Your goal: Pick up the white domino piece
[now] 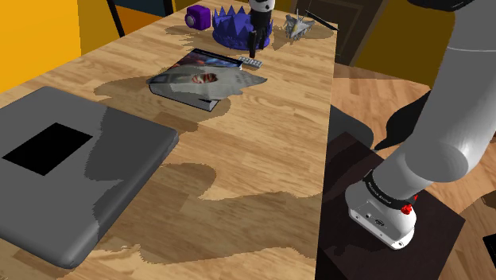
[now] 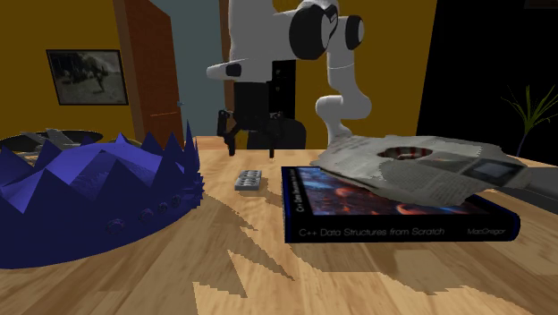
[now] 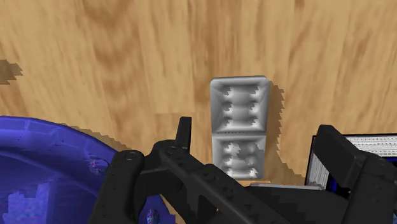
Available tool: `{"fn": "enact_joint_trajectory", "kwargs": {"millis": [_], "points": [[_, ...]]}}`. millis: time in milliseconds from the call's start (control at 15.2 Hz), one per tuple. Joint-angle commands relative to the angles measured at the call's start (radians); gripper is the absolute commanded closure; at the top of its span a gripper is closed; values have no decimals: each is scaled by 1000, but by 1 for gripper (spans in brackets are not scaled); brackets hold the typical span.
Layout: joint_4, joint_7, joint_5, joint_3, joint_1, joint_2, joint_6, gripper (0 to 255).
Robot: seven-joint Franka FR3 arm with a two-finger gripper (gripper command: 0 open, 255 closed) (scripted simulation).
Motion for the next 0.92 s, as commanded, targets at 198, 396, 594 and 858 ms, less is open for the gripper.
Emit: {"fn": "enact_joint_trajectory", "kwargs": {"millis": [198,396,594,858], "points": [[54,-22,1,8,2,73,29,0],[34,-21,1,8,2,87,63,0],[25,-20,1,8,1,95,81,0],[21,-18,0,9,3,93,82,255]]}}
